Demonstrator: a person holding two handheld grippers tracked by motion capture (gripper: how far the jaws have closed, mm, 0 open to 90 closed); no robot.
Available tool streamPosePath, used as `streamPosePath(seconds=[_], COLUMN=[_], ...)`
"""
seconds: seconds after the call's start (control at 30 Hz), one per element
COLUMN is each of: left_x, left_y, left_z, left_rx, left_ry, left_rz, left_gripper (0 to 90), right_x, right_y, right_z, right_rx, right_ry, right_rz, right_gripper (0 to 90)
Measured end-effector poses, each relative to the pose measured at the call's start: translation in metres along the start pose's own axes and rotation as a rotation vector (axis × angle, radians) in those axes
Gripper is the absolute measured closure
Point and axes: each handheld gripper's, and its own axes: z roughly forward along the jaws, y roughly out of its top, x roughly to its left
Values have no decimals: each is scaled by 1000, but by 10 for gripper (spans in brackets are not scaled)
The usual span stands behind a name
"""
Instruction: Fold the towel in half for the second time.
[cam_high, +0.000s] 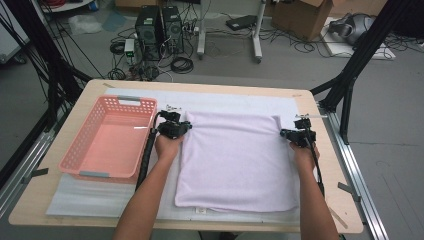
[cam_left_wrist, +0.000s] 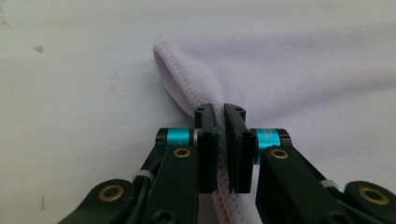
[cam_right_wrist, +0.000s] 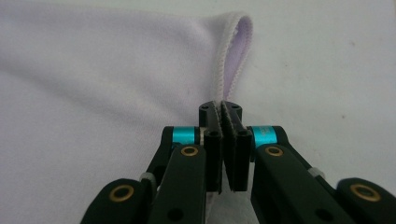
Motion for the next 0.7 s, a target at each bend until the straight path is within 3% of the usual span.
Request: streamPosePath(seconds=[0.1,0.4,0.47,0.7], left_x=[0,-6,-8,-10], left_y=[2,9,8,-3], left_z=[-4,-30,-37,-59], left_rx=[-11,-37,-58,-53], left_ry=[-20,-75,-86,-141], left_rz=[-13,29,22,31], left_gripper=[838,836,836,834], right_x=[0,1,3,13], right_y=[2,4,5,0], right_z=[-6,-35,-43,-73], right_rx=[-27,-77,-84,-116], right_ry=[12,63,70,92], right_rz=[3,0,-11,-47], right_gripper=[878,877,877,876])
